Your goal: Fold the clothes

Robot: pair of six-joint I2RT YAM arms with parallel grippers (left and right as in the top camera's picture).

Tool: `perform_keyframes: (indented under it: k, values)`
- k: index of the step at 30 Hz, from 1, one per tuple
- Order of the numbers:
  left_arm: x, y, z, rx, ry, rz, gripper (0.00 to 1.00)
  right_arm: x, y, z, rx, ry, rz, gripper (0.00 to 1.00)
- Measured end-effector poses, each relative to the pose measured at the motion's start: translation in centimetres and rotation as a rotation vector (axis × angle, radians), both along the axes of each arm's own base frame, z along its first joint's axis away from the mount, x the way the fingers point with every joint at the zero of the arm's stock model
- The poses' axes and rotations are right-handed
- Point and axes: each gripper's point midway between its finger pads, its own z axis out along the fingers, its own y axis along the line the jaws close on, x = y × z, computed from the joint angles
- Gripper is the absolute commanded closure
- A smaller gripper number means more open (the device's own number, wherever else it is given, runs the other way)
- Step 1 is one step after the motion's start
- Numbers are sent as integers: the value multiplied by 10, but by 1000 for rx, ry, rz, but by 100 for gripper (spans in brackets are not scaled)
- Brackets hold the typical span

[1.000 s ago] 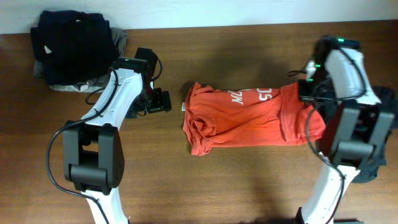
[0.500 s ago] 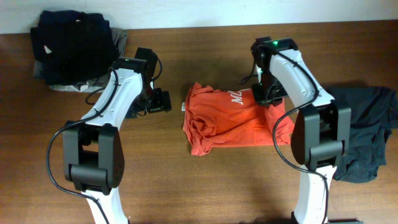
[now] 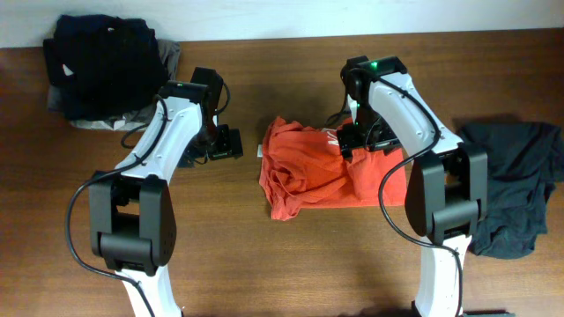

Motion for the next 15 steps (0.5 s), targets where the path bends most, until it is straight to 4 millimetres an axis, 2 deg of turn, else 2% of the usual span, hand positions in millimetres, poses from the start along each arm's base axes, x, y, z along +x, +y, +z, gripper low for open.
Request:
perform_keyframes:
  k: [6, 8, 10, 11, 12, 13, 15]
  values:
    - [0, 0, 0, 0, 0, 0, 1, 10, 2, 10, 35, -33, -42, 13]
    - [0, 0, 0, 0, 0, 0, 1, 10, 3, 11, 73, -26, -38, 17]
    - [0, 0, 0, 0, 0, 0, 1, 8, 10, 10, 141, -7, -12, 32]
    - [0, 0, 0, 0, 0, 0, 1, 6, 14, 8, 175, 2, 2, 44]
    - [0, 0, 0, 0, 0, 0, 1, 4, 17, 6, 204, 10, 10, 49]
    - [0, 0, 0, 0, 0, 0, 1, 2, 22, 2, 235, 21, 20, 65]
    - [0, 0, 0, 0, 0, 0, 1, -7, 27, -7, 274, 56, 28, 85]
